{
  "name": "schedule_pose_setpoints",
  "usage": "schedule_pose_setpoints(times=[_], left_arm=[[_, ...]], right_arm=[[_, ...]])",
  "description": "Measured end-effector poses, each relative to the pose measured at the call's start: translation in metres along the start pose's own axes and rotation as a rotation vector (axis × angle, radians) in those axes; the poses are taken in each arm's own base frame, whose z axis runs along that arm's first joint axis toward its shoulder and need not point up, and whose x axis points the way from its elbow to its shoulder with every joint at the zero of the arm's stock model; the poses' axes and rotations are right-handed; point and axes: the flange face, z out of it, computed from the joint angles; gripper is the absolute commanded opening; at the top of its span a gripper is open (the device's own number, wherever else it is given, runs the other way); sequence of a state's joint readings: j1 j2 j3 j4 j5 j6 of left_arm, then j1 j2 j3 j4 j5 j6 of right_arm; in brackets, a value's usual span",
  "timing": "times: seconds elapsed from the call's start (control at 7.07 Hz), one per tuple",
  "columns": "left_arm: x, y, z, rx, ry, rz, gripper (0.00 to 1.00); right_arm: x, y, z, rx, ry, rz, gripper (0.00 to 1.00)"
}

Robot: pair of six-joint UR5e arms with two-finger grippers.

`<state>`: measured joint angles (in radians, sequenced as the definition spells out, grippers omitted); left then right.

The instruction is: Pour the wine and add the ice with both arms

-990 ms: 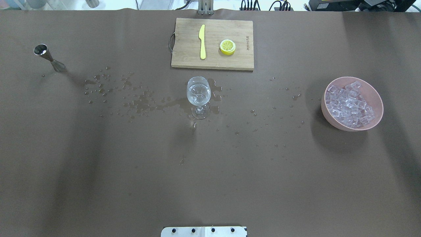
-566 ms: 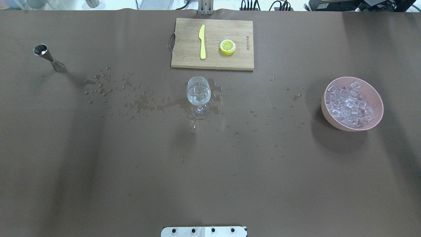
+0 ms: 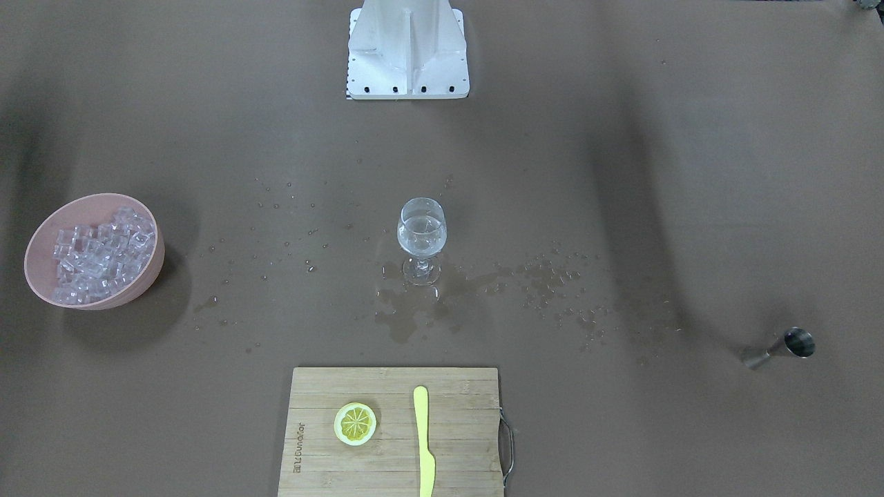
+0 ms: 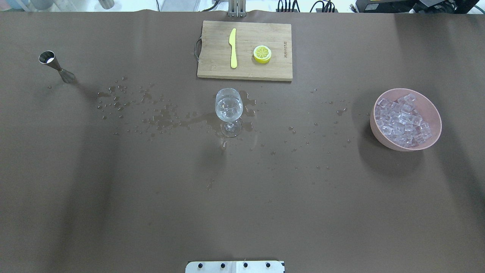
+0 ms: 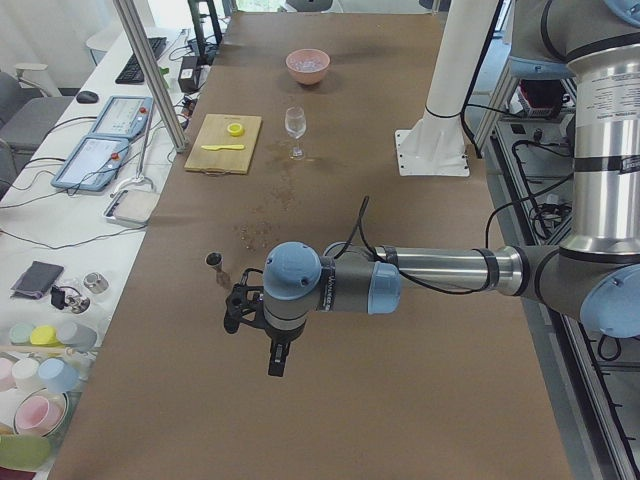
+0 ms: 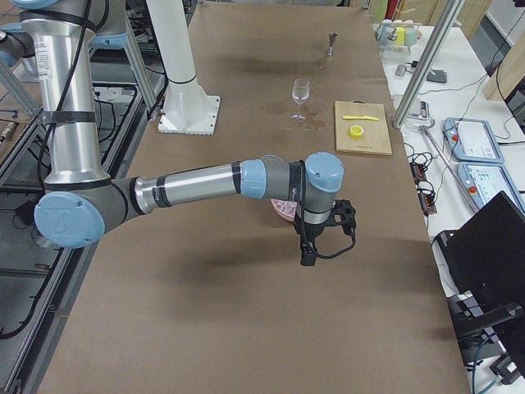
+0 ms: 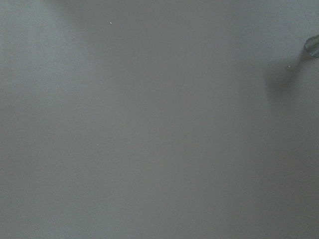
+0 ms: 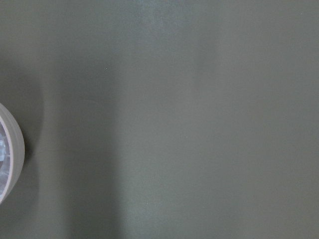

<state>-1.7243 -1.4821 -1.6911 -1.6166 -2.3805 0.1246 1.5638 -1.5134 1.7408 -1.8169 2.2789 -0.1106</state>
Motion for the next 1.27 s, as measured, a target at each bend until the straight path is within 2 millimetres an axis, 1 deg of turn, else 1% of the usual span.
schedule_pose_setpoints(times=[0.57,0.85,1.13,1.27], left_arm=[[0.002,0.0,0.001,0.002,0.032,-0.005,0.98],[0.001,0.001,0.001,0.001,0.034,-0.008,0.98],[-0.001,0.002,0.004,-0.004,0.035,-0.014,0.98],[-0.001,0.002,0.004,-0.002,0.035,-0.012,0.98]], right_arm=[[-0.009,0.0,0.013,0.003,-0.129,-0.006,1.0],[-0.02,-0.003,0.017,0.008,-0.197,-0.015,1.0],[-0.033,-0.009,0.028,0.022,-0.227,-0.068,1.0],[-0.037,-0.01,0.033,0.02,-0.231,-0.085,1.0]])
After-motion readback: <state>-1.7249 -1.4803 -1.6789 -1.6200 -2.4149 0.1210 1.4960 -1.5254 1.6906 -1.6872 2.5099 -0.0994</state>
